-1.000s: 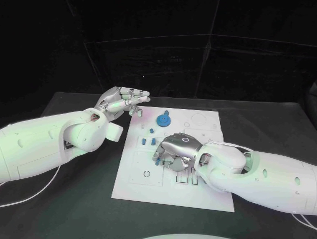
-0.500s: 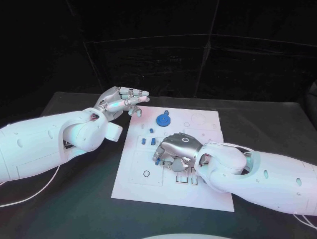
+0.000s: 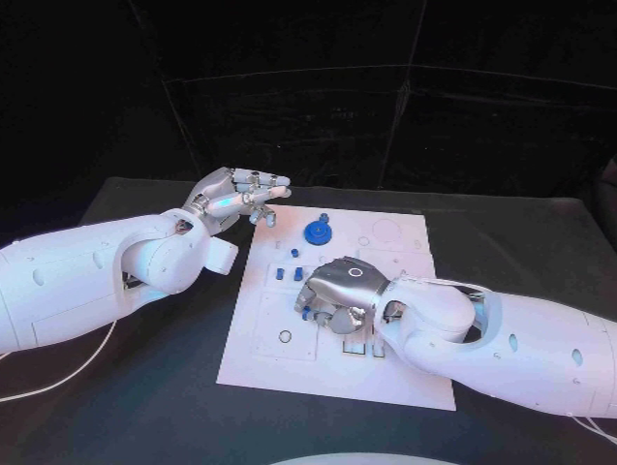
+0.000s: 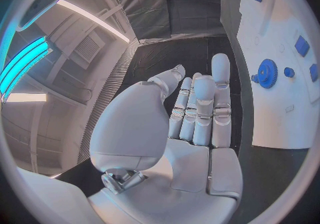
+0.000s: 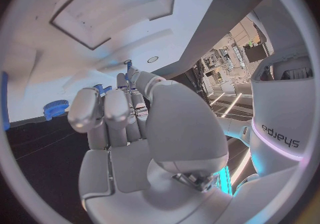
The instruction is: Assemble the parts on the task board
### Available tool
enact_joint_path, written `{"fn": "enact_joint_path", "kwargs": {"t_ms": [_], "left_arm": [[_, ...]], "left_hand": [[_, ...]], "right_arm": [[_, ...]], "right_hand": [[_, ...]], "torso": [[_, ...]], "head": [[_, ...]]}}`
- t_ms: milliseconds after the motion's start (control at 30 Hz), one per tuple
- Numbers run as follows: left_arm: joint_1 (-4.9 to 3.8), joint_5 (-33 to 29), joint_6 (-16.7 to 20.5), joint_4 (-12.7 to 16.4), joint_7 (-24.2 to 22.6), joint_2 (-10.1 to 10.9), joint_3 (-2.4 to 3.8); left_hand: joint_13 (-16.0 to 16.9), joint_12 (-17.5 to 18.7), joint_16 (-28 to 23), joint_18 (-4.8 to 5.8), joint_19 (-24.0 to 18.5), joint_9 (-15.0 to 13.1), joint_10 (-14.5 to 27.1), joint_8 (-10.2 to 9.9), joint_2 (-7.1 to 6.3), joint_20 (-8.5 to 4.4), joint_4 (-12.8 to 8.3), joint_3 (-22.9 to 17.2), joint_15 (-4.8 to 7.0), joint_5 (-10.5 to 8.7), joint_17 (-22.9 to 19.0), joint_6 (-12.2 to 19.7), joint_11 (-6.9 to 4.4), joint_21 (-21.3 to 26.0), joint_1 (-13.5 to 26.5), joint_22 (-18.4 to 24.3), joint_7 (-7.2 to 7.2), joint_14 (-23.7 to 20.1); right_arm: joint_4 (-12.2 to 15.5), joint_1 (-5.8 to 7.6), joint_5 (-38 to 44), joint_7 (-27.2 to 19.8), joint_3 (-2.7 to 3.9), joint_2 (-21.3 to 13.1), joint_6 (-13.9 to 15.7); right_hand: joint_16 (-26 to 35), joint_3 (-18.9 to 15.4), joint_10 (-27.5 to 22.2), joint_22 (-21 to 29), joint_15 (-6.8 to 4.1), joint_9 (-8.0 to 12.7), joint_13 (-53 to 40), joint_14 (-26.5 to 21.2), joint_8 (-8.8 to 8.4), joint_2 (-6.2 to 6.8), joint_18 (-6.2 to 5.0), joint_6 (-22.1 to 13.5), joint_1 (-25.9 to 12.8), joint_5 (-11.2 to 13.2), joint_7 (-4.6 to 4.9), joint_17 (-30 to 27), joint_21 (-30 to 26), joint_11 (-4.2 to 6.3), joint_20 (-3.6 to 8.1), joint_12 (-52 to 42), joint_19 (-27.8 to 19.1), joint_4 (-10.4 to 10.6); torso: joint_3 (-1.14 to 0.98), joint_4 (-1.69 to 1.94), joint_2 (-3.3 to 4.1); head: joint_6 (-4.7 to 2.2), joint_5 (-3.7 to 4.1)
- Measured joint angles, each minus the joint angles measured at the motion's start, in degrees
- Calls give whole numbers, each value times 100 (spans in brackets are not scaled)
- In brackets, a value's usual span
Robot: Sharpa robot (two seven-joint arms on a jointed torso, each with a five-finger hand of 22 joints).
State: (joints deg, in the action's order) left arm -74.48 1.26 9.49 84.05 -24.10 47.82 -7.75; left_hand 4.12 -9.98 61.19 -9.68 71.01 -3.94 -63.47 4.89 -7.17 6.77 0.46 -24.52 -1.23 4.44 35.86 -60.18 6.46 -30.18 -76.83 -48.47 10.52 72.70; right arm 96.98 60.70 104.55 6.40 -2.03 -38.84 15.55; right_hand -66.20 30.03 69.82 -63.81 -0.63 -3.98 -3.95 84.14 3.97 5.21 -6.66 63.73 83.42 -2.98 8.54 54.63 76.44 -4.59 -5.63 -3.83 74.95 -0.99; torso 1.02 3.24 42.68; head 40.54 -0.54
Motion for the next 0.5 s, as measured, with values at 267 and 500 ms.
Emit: {"fn": "enact_joint_path", "kwargs": {"t_ms": [267,500], "left_arm": [[0,0,-14,0,15,2,0],[0,0,-24,0,26,6,0]], "left_hand": [[0,0,0,0,0,0,0,0,0,0,0,0,0,0,-6,0,0,22,0,6,0,0],[0,0,0,0,0,0,0,0,0,0,0,0,0,0,-6,0,0,22,0,5,0,0]], "right_arm": [[41,6,256,62,5,39,-85],[71,8,413,91,9,55,-164]], "right_hand": [[0,0,-1,0,0,0,1,0,0,12,0,0,-44,0,0,-4,0,-1,0,-14,0,0],[0,0,-1,0,0,-5,2,0,0,36,0,0,-68,0,0,-11,0,-2,0,-35,0,0]], "torso": [[0,0,-1],[0,0,-4]], "head": [[8,5],[16,12]]}}
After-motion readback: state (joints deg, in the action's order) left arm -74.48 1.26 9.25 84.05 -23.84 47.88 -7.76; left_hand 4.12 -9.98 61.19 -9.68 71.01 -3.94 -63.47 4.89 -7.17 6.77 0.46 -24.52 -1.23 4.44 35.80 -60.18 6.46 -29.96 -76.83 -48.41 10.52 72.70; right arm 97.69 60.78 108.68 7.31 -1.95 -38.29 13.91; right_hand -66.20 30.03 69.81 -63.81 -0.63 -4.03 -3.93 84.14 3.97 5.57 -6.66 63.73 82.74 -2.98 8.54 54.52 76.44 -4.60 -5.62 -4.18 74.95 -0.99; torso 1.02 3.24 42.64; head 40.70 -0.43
